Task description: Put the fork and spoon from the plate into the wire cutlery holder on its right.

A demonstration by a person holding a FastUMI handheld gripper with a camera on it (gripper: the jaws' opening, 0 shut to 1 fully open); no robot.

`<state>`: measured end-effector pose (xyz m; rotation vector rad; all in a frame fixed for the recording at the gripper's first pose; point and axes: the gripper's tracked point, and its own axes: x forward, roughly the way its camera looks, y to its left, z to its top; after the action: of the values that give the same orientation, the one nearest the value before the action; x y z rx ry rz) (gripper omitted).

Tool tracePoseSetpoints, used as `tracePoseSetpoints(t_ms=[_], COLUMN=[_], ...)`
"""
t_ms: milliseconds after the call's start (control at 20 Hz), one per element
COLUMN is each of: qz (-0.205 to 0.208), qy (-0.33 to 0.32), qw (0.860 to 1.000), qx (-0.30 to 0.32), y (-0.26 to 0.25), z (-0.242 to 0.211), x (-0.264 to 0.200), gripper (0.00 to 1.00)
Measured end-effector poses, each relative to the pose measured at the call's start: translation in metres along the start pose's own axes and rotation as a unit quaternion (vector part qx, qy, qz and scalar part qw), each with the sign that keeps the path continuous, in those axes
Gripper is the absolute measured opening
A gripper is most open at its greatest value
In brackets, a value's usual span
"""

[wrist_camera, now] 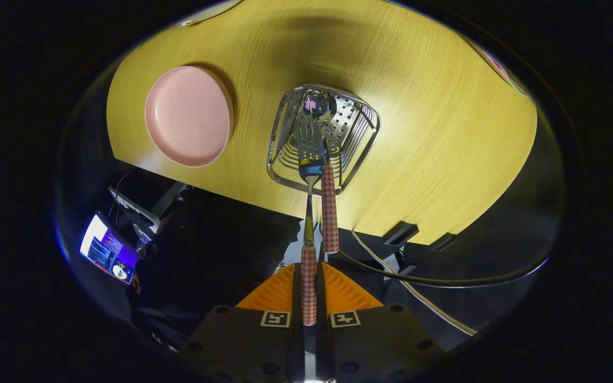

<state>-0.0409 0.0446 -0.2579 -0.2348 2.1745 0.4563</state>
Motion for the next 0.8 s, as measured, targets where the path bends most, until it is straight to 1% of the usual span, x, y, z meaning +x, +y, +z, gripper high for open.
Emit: tracePoseSetpoints(t_ms=[200, 350, 450, 550, 650, 750, 800], qz=[-0.005, -0.004, -0.003, -0.001, -0.002, 0.003, 0.004], qy=[0.017, 0.022, 0.022, 0.019, 0.012, -0.010, -0.023], qw=[1.000, 1.000, 1.000, 1.000, 1.000, 1.000, 1.000], qx=[0.002, 0.004, 0.007, 0.008, 0.006, 0.005, 0.003], y=[0.003, 0.002, 0.003, 0.002, 0.001, -0.001, -0.001], z=[0.018, 0.022, 0.025, 0.028, 0.031, 0.037, 0.039], x=[-0.003, -0.002, -0.002, -0.003, -0.003, -0.004, -0.005], gripper=[0.14, 0.14, 0.16, 0.16, 0.17, 0.18, 0.21])
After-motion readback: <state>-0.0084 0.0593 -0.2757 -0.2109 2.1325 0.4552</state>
